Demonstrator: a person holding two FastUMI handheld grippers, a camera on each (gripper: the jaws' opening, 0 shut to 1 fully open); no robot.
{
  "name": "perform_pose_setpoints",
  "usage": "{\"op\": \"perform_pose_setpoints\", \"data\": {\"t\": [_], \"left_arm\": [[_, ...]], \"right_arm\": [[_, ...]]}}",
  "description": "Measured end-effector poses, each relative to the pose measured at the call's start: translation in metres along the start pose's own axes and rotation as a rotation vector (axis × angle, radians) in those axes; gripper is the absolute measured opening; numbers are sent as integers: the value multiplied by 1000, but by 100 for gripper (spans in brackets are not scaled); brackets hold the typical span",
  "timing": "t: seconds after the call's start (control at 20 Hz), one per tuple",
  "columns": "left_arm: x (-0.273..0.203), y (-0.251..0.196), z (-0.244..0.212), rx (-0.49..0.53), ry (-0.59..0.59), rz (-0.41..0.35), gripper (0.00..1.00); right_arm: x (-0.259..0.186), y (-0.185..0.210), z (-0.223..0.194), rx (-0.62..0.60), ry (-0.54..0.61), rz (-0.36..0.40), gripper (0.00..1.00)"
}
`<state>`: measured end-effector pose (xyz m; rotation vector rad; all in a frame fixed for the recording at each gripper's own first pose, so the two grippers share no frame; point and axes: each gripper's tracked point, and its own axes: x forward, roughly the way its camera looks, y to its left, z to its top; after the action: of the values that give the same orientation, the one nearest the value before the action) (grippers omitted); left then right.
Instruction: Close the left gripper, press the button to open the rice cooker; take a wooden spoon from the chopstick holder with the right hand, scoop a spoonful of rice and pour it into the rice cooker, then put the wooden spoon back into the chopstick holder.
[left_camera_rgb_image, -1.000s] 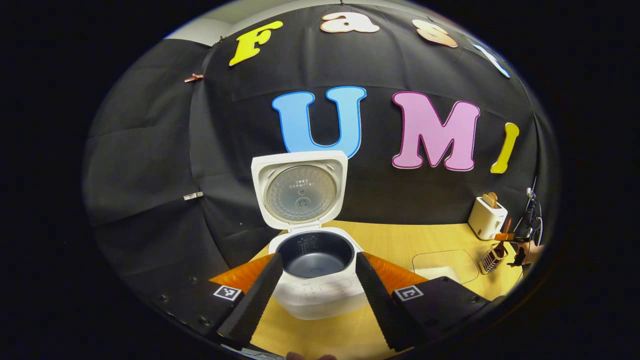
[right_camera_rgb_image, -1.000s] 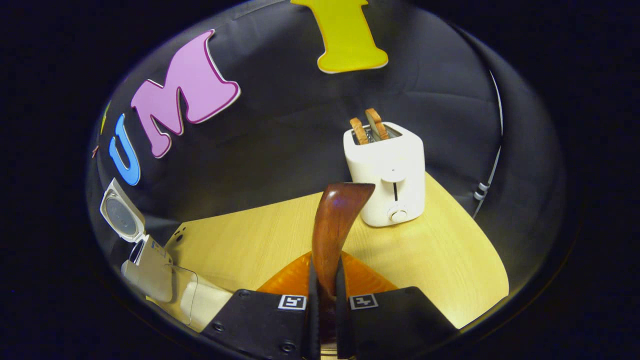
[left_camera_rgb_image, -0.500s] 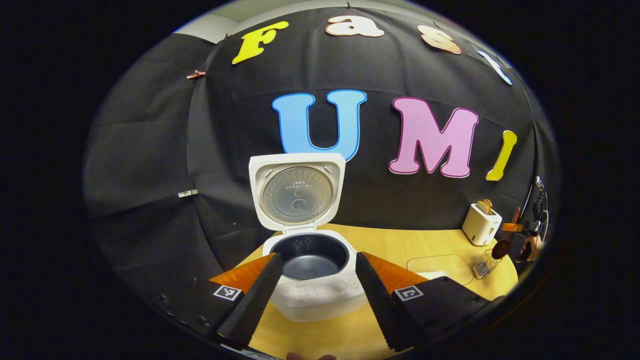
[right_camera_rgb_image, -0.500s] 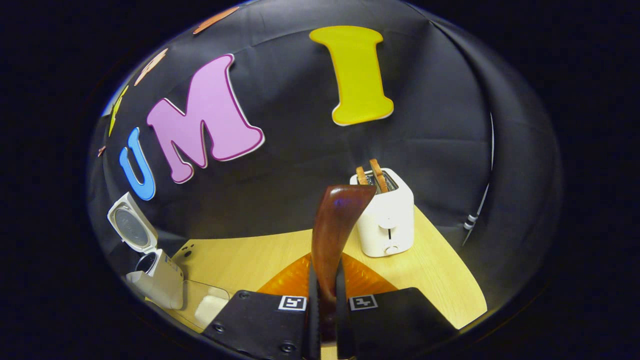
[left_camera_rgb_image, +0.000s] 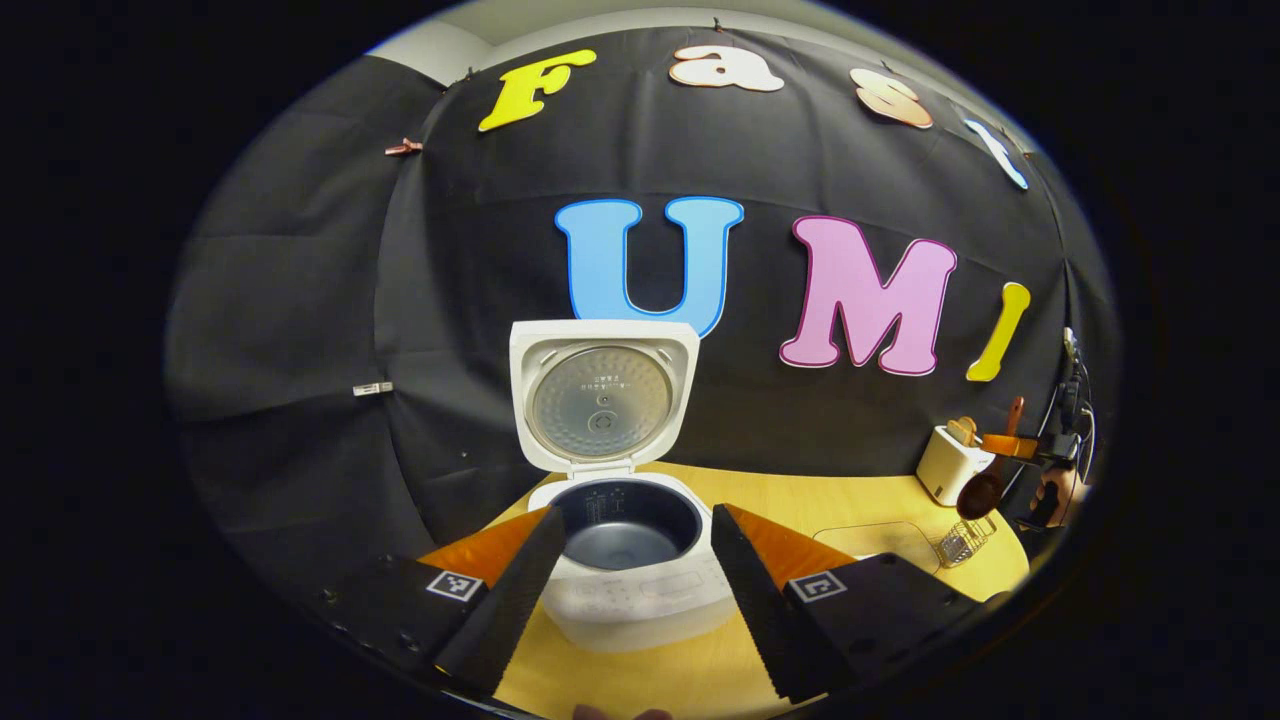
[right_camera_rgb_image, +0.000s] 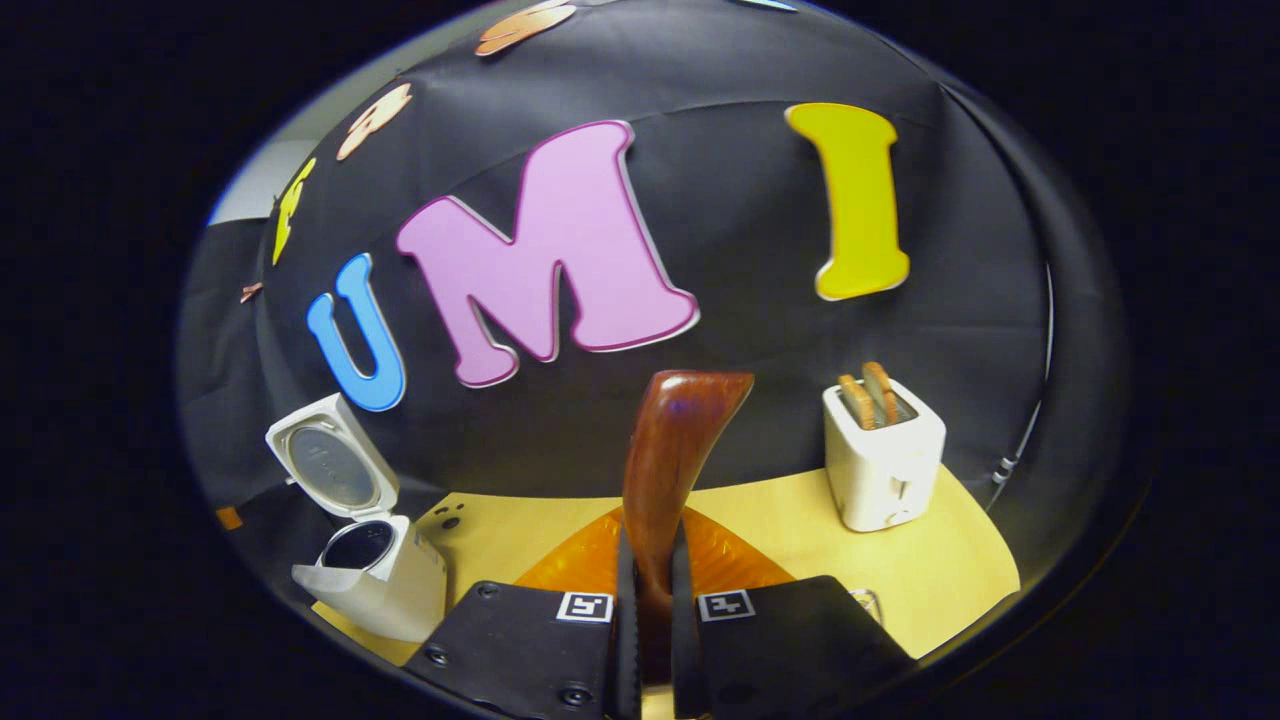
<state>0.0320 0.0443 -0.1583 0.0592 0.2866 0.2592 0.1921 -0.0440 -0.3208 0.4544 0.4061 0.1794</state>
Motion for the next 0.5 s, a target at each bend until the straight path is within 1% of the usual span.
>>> {"op": "perform_pose_setpoints", "data": {"t": [0.2, 0.35, 0.5], "left_arm": [[2, 5, 0, 29, -3, -20, 95], [2, 7, -2, 55, -5, -46, 95], [5, 9, -2, 63, -7, -71, 95]], "right_arm": [[15, 46, -41, -120, 59, 20, 16], [25, 69, -71, -181, 100, 26, 17], [36, 67, -97, -244, 128, -32, 16]]}}
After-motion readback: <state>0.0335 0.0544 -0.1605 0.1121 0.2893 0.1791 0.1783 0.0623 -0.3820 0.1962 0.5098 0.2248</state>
